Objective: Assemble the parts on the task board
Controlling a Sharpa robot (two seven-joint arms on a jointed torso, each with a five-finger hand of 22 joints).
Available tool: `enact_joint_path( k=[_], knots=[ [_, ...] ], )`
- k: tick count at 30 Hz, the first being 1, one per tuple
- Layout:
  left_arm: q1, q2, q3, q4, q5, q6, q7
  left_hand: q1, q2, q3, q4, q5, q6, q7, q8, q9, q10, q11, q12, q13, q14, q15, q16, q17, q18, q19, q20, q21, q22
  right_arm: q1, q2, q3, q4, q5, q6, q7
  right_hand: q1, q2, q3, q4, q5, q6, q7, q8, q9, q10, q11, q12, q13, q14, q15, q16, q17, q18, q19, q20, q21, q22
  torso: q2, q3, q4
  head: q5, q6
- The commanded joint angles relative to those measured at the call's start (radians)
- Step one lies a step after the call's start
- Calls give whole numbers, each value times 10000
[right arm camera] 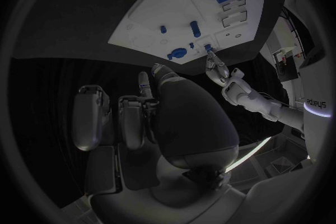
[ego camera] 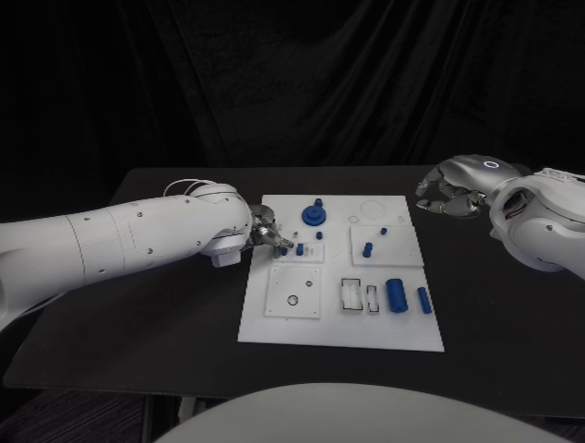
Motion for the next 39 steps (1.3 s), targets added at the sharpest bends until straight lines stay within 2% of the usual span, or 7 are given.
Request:
enact_joint_path(
  k=[1, 11, 20, 24, 31, 32, 39],
  knots=[
    [-135, 8, -78, -17, 18, 51, 95, -124, -32, -64, 87, -25, -81, 20, -46, -10, 1024, 81, 27, 2628, 1037, 65, 26, 2635, -22, 375, 49, -33, 2056, -22, -11, 7, 14, -40, 54, -201, 7, -74, 62, 15, 49, -14, -52, -57, -9, 914, 27, 24, 2528, 943, 7, 11, 2296, 164, 166, -12, 5, 1993, -5, 3, 1, -3, -2],
    [-114, -274, -75, 289, -240, -1524, 756, -462, -311, -1121, 460, -582, 52, -7, -32, 32, 1024, 75, 27, 2628, 1037, 66, 26, 2635, -55, 469, 62, 60, 2149, -22, -46, 7, 22, -40, 98, -218, 7, -74, 62, 15, 49, -14, -52, -57, -9, 914, 27, 24, 2528, 943, 7, 11, 2296, 164, 166, -12, 5, 1993, -9, 6, -1, 3, -2],
    [578, -505, -74, 505, -1237, -2128, 911, -562, -160, -1676, 439, -519, 185, -61, 10, 85, 1024, 25, 27, 2628, 1037, 22, 26, 2635, -77, 540, 19, 125, 2208, -21, -38, 7, 25, -40, 121, -234, 1, -73, 70, 17, 54, -15, -54, -56, -14, 920, 23, 29, 2533, 945, 3, 17, 2300, 165, 167, -15, 3, 1992, -2, -6, 10, -2, -2],
    [874, -386, -75, 416, -1322, -1660, 861, -181, 8, -1740, 386, -39, 209, -82, 18, 125, 1024, 7, 27, 2628, 1037, 8, 26, 2635, -67, 515, 5, 86, 2196, -21, -15, 7, 15, -40, 114, -215, 1, -73, 70, 17, 54, -15, -54, -56, -14, 920, 23, 29, 2533, 945, 3, 17, 2300, 165, 167, -15, 3, 1992, -16, -1, 30, -7, -2],
    [1029, 2, -75, -51, -1332, 21, 596, 727, 97, -1583, 1, 655, 247, -132, 46, 204, 1024, -36, 27, 2628, 1037, -22, 26, 2635, -58, 494, -22, 48, 2194, -21, 39, 7, 21, -40, 58, -158, 0, -70, 74, 19, 56, -15, -55, -56, -15, 925, 23, 33, 2537, 945, 2, 20, 2303, 164, 168, -15, 5, 1993, -20, 26, -10, 2, -2],
    [1040, 123, -75, -208, -1187, 511, 489, 1120, -17, -1459, -296, 1151, 297, -176, 63, 221, 1024, -73, 27, 2628, 1037, -49, 26, 2635, -48, 468, -41, 11, 2180, -21, 37, 7, 18, -40, 68, -159, -1, -65, 79, 20, 60, -16, -57, -55, -16, 931, 21, 39, 2543, 947, 1, 25, 2307, 163, 170, -16, 9, 1994, -12, 29, -16, -2, -2],
    [1058, 745, -74, -971, -232, 2094, 56, 1148, -176, -1454, -276, 1273, 323, -159, 19, 171, 1024, -57, 27, 2628, 1037, -39, 26, 2635, -42, 445, -43, -20, 2172, -21, 56, 7, -1, -40, 108, -177, -1, -50, 92, 22, 71, 0, -61, -47, -16, 922, 18, 30, 2534, 944, -2, 15, 2299, 165, 168, -18, 2, 1992, -2, 32, 0, -28, -2]
  ],
)
